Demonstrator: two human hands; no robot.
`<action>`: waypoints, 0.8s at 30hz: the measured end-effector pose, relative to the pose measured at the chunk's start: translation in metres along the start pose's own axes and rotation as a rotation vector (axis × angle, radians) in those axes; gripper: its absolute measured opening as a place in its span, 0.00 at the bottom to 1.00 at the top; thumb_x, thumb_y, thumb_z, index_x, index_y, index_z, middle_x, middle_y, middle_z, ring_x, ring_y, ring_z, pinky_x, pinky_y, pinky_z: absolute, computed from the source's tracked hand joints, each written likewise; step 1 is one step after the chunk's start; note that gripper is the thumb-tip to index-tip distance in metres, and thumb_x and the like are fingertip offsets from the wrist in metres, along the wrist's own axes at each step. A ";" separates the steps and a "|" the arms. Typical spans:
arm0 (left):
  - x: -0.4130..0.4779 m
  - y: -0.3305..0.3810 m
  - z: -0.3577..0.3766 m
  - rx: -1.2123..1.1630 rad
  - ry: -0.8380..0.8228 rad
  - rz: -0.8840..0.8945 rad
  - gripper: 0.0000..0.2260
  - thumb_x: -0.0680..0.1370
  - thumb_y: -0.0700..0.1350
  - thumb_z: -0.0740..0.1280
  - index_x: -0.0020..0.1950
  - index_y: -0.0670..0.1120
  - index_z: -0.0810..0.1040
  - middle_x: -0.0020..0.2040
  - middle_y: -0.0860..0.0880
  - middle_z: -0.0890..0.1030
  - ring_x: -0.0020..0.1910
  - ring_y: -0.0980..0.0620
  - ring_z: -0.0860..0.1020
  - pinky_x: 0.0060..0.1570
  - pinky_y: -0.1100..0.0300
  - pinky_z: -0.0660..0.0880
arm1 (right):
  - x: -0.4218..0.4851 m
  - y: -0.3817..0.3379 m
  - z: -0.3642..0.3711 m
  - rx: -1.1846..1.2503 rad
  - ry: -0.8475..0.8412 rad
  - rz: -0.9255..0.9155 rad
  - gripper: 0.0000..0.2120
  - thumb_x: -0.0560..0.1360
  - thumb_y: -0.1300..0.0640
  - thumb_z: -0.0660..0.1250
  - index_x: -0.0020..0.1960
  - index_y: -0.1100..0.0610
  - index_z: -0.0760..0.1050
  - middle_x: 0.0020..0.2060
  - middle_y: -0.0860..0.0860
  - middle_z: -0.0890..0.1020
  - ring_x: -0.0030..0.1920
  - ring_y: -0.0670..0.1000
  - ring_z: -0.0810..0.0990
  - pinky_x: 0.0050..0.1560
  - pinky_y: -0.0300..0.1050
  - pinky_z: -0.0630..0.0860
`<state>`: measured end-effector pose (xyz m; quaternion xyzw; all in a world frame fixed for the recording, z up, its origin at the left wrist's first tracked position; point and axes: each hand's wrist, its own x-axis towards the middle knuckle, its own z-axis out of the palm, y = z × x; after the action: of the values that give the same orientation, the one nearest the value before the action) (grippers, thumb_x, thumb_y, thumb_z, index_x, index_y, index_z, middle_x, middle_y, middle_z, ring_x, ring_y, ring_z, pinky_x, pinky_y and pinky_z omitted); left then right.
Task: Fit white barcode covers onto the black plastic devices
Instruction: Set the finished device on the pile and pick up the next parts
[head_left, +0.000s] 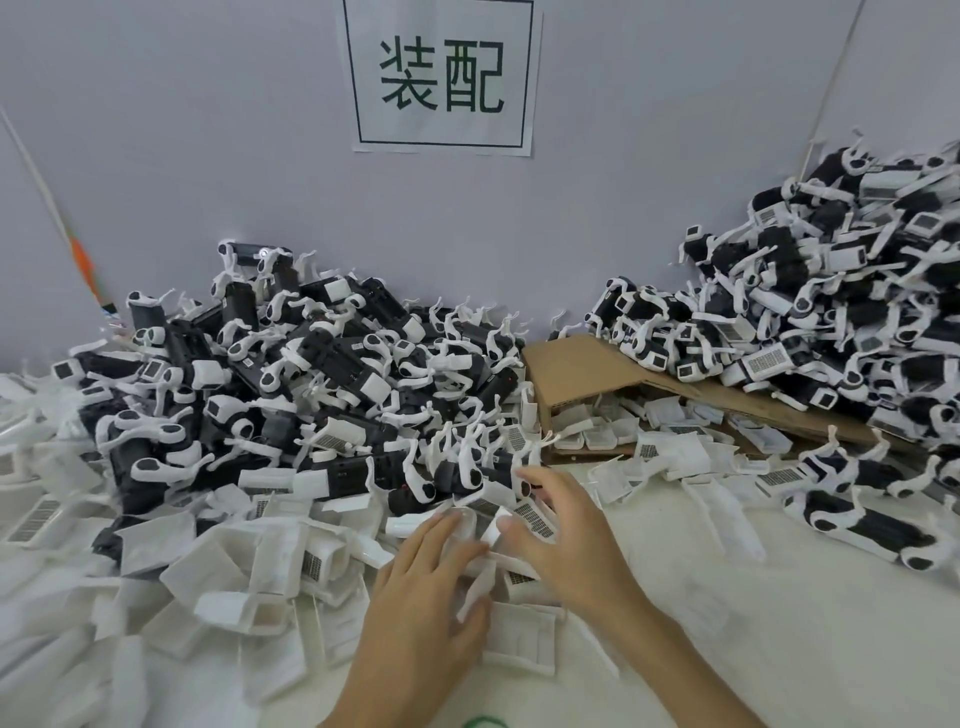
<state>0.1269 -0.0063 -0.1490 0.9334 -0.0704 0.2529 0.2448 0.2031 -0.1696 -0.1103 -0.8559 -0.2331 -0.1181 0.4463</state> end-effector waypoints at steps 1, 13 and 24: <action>0.001 0.000 0.000 0.019 -0.018 -0.004 0.18 0.78 0.54 0.66 0.69 0.60 0.74 0.78 0.62 0.60 0.79 0.61 0.53 0.73 0.56 0.62 | 0.010 -0.003 0.001 -0.045 -0.037 -0.016 0.24 0.76 0.48 0.71 0.71 0.46 0.70 0.66 0.39 0.74 0.67 0.40 0.70 0.70 0.48 0.68; 0.001 -0.003 -0.001 0.069 -0.082 -0.035 0.20 0.80 0.58 0.58 0.72 0.65 0.65 0.80 0.65 0.49 0.78 0.66 0.42 0.75 0.62 0.51 | 0.074 -0.030 0.000 0.024 0.063 0.027 0.07 0.80 0.46 0.67 0.48 0.49 0.77 0.38 0.46 0.82 0.37 0.46 0.81 0.32 0.39 0.76; 0.001 0.009 -0.018 -0.444 0.119 -0.087 0.41 0.71 0.71 0.65 0.77 0.70 0.44 0.71 0.73 0.63 0.72 0.70 0.63 0.63 0.75 0.64 | -0.007 -0.027 -0.010 1.428 -0.084 0.427 0.20 0.76 0.46 0.63 0.59 0.55 0.84 0.62 0.57 0.82 0.63 0.55 0.81 0.60 0.53 0.80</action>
<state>0.1178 -0.0051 -0.1316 0.8421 -0.0695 0.2750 0.4586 0.1832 -0.1662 -0.0885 -0.3883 -0.0989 0.1841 0.8975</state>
